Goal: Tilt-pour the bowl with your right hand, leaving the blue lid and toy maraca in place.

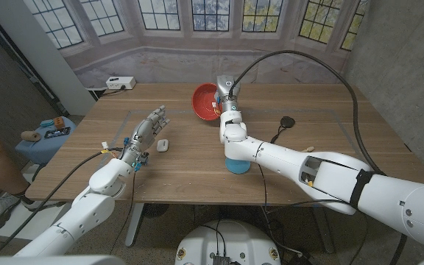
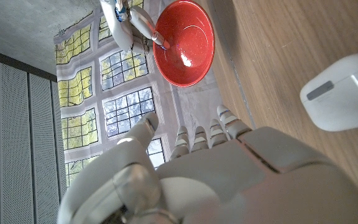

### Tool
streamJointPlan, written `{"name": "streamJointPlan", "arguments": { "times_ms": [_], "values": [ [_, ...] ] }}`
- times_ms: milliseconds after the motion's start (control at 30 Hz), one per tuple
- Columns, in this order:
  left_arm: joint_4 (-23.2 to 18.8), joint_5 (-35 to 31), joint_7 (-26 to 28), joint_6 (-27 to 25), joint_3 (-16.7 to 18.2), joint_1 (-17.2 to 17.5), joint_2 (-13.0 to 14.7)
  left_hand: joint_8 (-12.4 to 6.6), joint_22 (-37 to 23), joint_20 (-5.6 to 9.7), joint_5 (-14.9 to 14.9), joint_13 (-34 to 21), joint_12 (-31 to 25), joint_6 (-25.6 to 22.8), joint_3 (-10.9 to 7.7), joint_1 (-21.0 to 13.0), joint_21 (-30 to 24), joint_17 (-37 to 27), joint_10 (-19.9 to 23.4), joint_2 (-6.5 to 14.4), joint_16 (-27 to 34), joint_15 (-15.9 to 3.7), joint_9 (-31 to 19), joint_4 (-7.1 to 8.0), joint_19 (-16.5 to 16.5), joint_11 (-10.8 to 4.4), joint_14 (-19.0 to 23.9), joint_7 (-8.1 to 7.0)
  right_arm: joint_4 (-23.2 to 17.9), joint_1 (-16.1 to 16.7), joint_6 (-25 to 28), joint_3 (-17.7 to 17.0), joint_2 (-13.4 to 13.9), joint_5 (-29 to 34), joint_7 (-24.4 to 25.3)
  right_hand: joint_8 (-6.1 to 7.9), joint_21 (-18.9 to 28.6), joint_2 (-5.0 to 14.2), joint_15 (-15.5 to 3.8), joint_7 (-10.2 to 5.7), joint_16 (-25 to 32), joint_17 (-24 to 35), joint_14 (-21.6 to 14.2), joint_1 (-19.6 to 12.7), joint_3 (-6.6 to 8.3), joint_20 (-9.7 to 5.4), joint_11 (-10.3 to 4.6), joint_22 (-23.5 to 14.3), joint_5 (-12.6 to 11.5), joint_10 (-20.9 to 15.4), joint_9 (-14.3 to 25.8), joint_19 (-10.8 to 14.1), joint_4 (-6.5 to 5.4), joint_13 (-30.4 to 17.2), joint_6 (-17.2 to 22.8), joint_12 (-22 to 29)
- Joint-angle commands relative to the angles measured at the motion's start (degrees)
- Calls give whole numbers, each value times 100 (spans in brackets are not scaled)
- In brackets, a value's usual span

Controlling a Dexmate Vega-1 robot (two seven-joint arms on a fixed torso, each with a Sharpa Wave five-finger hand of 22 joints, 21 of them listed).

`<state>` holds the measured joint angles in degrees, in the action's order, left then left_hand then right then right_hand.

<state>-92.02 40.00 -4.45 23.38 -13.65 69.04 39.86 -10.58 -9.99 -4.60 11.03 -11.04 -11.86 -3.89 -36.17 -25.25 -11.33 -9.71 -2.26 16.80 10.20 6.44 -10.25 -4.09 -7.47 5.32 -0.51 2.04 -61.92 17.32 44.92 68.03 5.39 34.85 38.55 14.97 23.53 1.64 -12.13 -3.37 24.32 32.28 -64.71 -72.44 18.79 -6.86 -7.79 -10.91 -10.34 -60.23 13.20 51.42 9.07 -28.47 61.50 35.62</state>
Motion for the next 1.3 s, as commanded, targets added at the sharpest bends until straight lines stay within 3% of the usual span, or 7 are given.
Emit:
{"name": "streamJointPlan", "arguments": {
  "times_ms": [33, 633, 800, 1300],
  "values": [
    [-39, -4, 20, 5, -16, 72, -8, -9, -23, -36, 26, -14, -24, -50, 16, 622, -21, -18, 50, -662, 24, 17, -19, 1, -13, 7, 42, 11, 264, -24, 108, 126, -72, 281, 309, -20, 34, 74, -148, 4, -37, 29, 21, -61, -24, -76, -15, -21, -42, -10, 28, -36, 5, -34, -32, 35],
    [-136, 75, 46, 140, 6, 191, -111, -8, -23, -36, 28, -14, -24, -53, 12, 621, -21, -20, 54, -662, 23, 23, -19, 8, -15, 19, 44, 11, 518, -35, 89, 287, -40, 666, 851, -55, 35, 113, -132, -16, -128, 129, 90, -30, -56, -47, -15, -18, -35, 72, 42, -183, -17, -130, -60, 32],
    [-157, 354, -8, 183, 73, 306, -218, -13, -23, -29, 28, -14, -27, -67, 12, 629, -22, -24, 62, -661, 26, 23, -19, 19, -16, 23, 47, 28, 522, 17, -56, 244, 5, 698, 1087, -65, 21, 123, -140, -31, -171, 151, 143, -52, -53, -61, -6, -17, -38, 109, 47, -255, -4, -157, -68, 28],
    [-306, 316, 64, 161, 183, 445, -145, -33, -23, -35, 31, -14, -37, -135, -2, 632, -25, -24, 96, -667, 27, 37, -20, 27, -25, 44, 60, 26, 1485, -37, -734, 149, -372, 571, 2312, -72, 32, 150, -145, -60, -222, 233, 176, -76, -67, -75, -19, -15, -40, 148, 59, -324, -1, -193, -52, 19]
  ]
}}
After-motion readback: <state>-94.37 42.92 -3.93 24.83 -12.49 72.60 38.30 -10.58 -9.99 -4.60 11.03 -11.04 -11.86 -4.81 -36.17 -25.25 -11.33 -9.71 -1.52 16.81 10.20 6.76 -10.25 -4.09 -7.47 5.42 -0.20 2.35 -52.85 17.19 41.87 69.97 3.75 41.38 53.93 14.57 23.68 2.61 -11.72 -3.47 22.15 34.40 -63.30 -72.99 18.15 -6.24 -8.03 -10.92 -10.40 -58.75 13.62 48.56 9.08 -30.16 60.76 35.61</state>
